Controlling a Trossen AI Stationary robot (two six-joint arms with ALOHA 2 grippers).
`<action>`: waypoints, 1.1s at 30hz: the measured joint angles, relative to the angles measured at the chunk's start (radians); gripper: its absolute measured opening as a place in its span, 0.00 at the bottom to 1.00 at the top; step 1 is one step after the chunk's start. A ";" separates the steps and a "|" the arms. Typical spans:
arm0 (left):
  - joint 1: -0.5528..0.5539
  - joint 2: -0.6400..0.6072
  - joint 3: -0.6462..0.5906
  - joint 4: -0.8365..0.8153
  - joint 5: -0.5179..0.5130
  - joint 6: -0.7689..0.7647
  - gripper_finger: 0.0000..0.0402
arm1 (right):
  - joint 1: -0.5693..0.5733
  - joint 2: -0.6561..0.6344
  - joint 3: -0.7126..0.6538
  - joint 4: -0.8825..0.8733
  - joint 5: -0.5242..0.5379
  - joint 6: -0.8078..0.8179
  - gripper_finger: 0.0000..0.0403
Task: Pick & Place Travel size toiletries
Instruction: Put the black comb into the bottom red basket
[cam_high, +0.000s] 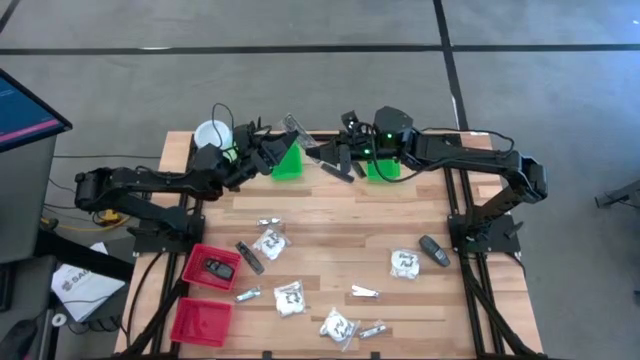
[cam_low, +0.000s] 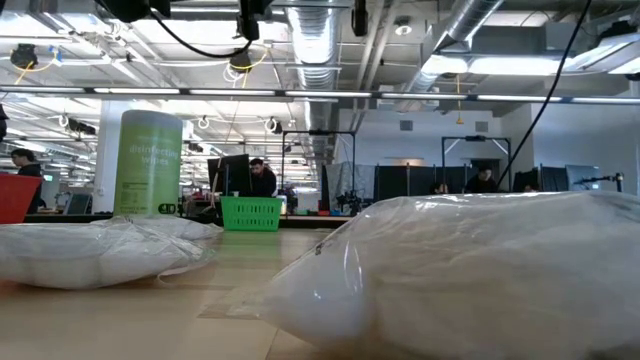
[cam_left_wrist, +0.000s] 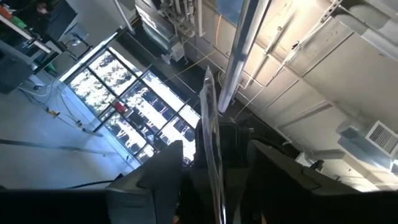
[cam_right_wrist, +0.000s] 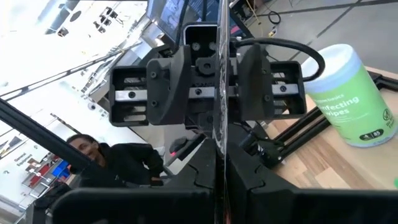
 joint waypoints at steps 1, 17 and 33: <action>0.000 0.000 0.000 -0.001 0.000 0.000 0.41 | -0.001 0.000 0.000 -0.003 -0.001 0.002 0.01; 0.001 0.000 0.000 -0.004 0.040 -0.004 0.03 | -0.028 0.000 0.001 -0.001 -0.027 0.025 0.01; -0.013 -0.004 0.000 -0.021 0.104 -0.030 0.01 | -0.022 -0.002 0.001 -0.003 -0.026 0.011 0.33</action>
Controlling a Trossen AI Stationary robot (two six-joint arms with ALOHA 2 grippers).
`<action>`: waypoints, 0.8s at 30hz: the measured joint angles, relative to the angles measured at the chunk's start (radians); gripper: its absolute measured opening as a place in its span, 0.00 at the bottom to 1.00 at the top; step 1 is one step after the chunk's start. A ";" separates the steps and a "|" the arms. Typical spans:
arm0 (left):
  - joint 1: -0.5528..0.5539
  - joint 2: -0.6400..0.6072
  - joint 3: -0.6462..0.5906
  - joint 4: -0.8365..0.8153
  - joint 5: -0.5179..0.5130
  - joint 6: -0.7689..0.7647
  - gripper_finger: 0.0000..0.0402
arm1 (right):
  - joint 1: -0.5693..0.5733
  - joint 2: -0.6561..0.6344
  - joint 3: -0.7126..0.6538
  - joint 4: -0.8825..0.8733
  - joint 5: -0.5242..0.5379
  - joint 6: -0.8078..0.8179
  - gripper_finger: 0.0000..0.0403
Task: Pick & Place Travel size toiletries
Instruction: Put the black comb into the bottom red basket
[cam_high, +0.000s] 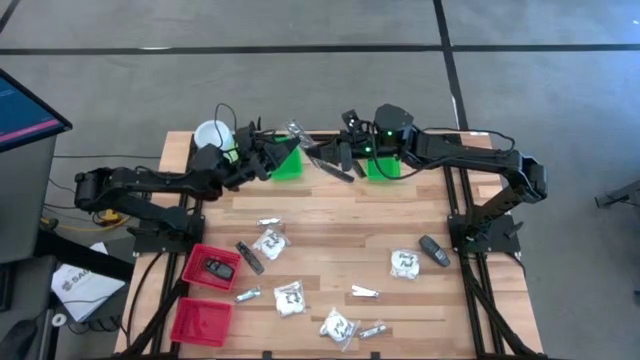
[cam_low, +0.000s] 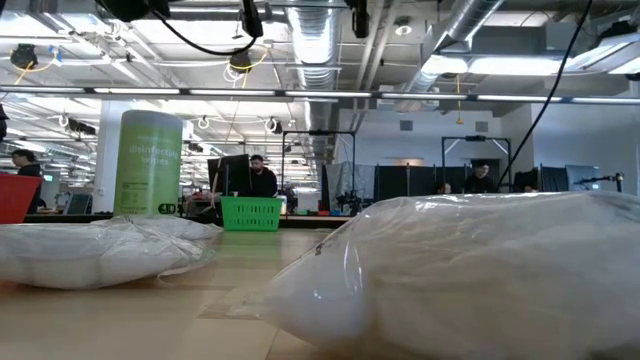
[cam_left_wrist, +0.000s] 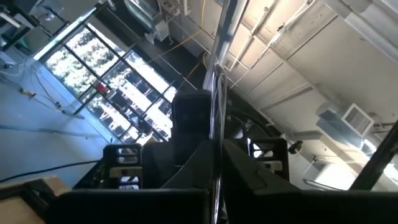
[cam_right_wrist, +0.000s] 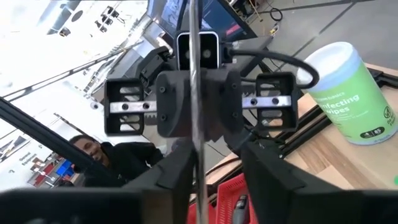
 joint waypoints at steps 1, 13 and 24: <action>-0.002 0.000 0.000 -0.004 0.000 -0.004 0.01 | -0.001 -0.002 0.000 -0.002 -0.001 0.008 0.37; -0.018 -0.099 0.000 -0.354 -0.010 -0.100 0.01 | -0.002 -0.034 0.000 -0.015 -0.047 -0.003 0.74; -0.070 -0.374 0.000 -0.911 -0.016 -0.216 0.00 | 0.021 -0.092 0.000 -0.054 -0.048 -0.039 0.77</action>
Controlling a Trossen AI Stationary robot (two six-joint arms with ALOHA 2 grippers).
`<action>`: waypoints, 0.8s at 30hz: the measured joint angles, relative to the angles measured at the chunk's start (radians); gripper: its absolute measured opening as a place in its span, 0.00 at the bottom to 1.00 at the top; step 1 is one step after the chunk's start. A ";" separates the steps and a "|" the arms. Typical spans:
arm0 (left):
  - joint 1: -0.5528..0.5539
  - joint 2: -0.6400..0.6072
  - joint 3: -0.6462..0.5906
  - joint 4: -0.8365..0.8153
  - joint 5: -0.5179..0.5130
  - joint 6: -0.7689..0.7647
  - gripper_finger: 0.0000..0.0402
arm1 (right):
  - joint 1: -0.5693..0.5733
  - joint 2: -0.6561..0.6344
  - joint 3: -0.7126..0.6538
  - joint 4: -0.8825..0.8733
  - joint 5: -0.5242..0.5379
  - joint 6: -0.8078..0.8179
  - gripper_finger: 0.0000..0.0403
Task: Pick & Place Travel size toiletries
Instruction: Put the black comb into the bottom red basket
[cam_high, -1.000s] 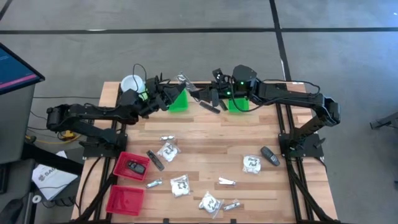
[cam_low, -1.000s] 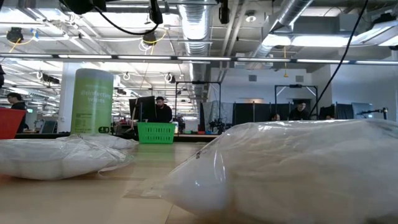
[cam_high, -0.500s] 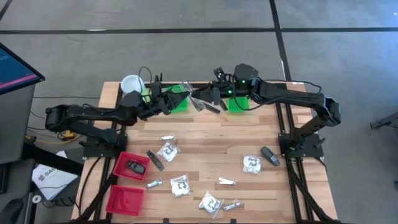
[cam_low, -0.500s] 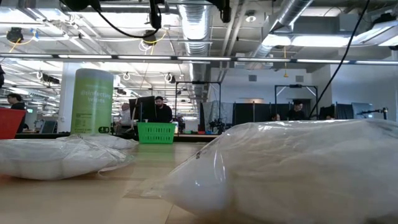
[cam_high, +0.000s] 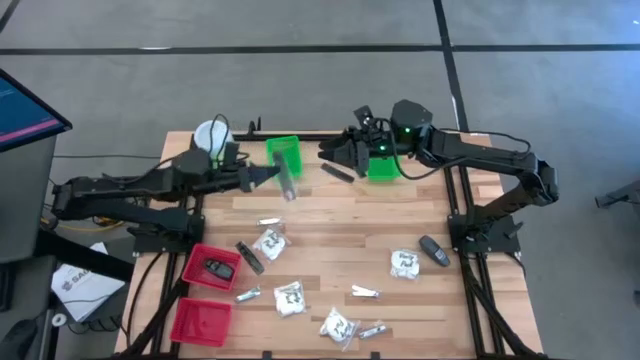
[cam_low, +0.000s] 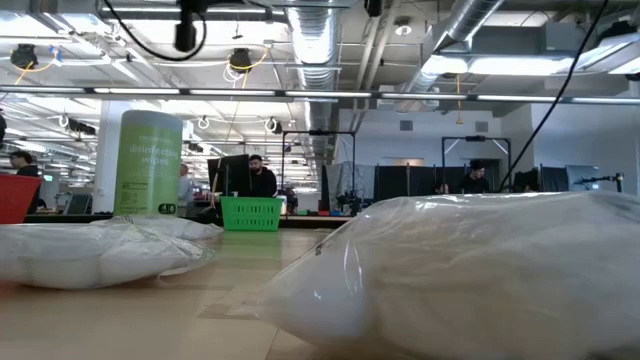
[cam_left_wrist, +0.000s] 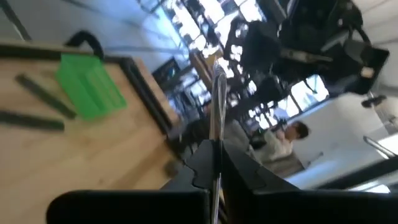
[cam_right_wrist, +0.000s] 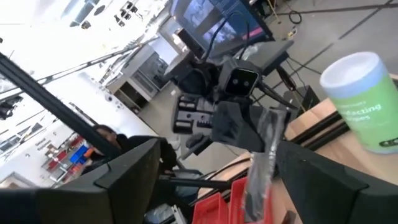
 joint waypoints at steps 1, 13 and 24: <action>-0.017 -0.017 0.000 -0.028 0.000 -0.017 0.00 | 0.006 -0.001 0.000 -0.005 0.000 0.000 0.77; -0.283 -0.052 0.010 -0.212 -0.015 -0.096 0.00 | 0.123 0.011 0.000 0.002 0.010 -0.016 0.77; -0.611 0.034 0.195 -0.673 0.001 -0.095 0.00 | 0.204 0.012 0.000 0.021 0.039 0.005 0.77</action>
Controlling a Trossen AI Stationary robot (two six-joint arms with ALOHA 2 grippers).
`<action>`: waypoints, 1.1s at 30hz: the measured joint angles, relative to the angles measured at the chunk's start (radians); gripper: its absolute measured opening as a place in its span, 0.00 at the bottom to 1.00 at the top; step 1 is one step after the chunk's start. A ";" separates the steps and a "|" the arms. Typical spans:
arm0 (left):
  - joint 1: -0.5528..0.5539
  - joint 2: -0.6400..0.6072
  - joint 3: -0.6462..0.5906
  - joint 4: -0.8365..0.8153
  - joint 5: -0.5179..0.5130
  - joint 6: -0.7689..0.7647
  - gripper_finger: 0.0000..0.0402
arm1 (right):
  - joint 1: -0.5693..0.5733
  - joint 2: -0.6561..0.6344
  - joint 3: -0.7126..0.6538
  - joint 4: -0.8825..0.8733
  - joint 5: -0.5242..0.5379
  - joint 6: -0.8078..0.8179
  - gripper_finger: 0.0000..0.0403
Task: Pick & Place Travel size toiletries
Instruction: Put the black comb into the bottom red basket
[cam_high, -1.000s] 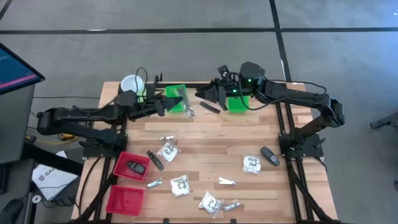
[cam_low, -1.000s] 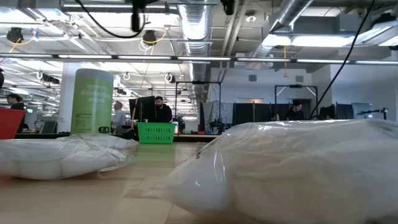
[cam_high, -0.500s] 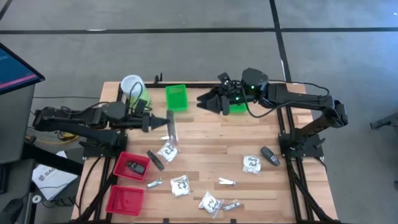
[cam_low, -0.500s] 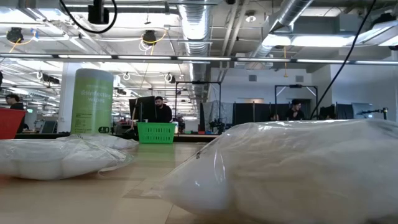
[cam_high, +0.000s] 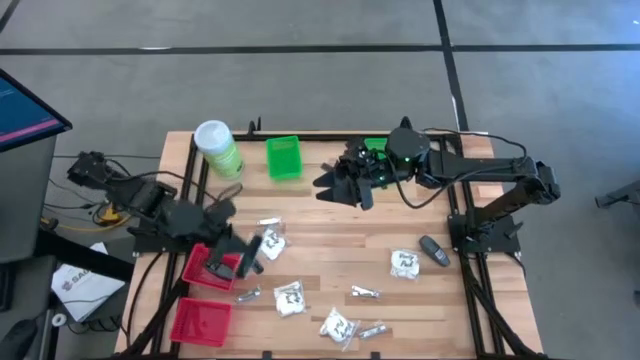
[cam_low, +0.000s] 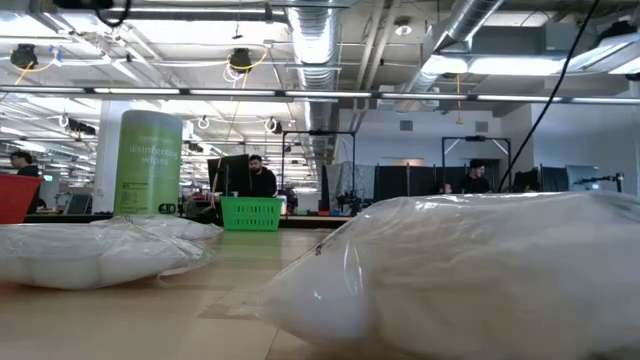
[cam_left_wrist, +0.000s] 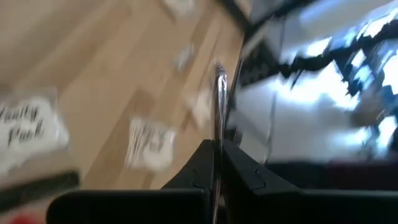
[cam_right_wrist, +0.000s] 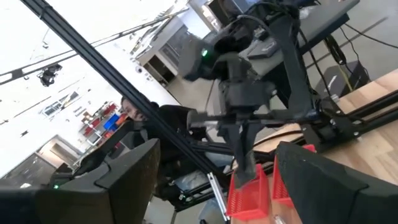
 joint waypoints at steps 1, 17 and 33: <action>-0.033 0.016 0.012 -0.037 0.007 -0.002 0.00 | 0.005 0.000 0.000 0.000 0.011 0.002 0.77; -0.464 0.299 0.041 -0.220 0.042 -0.257 0.00 | 0.018 0.002 0.000 -0.004 0.110 0.025 0.77; -0.600 0.561 0.041 -0.242 0.136 -0.229 0.01 | 0.032 0.052 0.000 0.059 0.142 0.078 0.77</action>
